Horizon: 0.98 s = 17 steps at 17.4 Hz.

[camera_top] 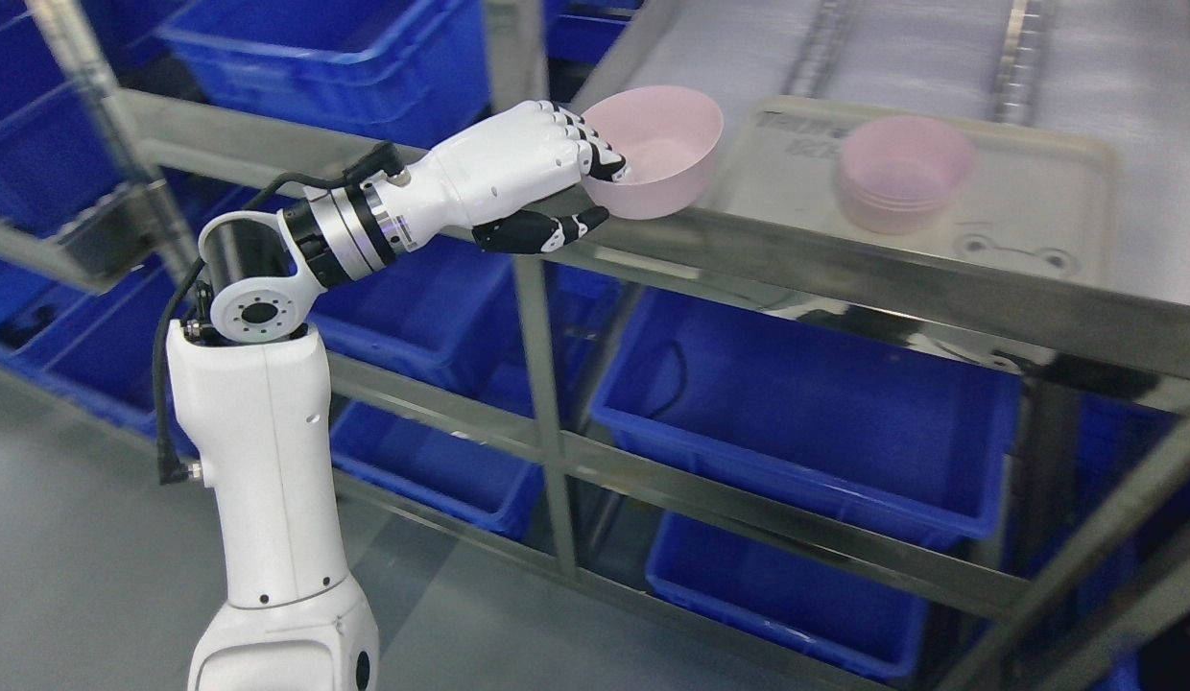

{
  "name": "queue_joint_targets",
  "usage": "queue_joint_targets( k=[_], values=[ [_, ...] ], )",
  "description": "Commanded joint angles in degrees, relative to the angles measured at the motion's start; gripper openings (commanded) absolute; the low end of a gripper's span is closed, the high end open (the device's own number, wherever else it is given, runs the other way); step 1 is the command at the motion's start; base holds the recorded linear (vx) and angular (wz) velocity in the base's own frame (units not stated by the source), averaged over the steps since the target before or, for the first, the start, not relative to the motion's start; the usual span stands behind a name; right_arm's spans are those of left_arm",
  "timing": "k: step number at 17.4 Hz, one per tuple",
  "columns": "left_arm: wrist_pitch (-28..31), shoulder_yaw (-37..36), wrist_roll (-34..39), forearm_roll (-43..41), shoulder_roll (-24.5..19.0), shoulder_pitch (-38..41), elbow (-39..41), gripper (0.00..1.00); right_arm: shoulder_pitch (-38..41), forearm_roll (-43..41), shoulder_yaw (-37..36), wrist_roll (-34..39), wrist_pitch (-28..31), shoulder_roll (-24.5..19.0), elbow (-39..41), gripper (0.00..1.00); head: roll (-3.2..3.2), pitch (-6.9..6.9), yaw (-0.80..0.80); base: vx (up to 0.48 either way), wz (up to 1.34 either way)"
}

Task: Stack pink IKEA bowl on shelf middle layer
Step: 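Lower the held bowl onto the pink bowl on the tray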

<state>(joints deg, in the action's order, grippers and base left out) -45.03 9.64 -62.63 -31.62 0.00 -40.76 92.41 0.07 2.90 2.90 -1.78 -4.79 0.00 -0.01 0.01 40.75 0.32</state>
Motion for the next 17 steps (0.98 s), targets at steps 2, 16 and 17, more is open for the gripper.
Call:
queue_joint_targets(
  k=[2,16,17],
  values=[
    [0.03,3.45,-0.39,-6.06,-2.97,-5.21,-1.88,0.01,1.16,0.00,0.00,0.29,0.04,1.00,1.01,1.00,0.00,0.00,0.00,0.067,-1.17],
    [0.03,-8.06,-0.65,-12.32,-5.28,-4.15,-6.01,0.02,1.16,0.00,0.00,0.29,0.04,1.00,1.01,1.00,0.00,0.00,0.00,0.077,-0.32],
    [0.03,-8.15,-0.65,-12.76,-5.19,-3.72,-6.01,0.02,1.16,0.00,0.00,0.29,0.04,1.00,1.01,1.00,0.00,0.00,0.00,0.033,-0.12]
  ],
)
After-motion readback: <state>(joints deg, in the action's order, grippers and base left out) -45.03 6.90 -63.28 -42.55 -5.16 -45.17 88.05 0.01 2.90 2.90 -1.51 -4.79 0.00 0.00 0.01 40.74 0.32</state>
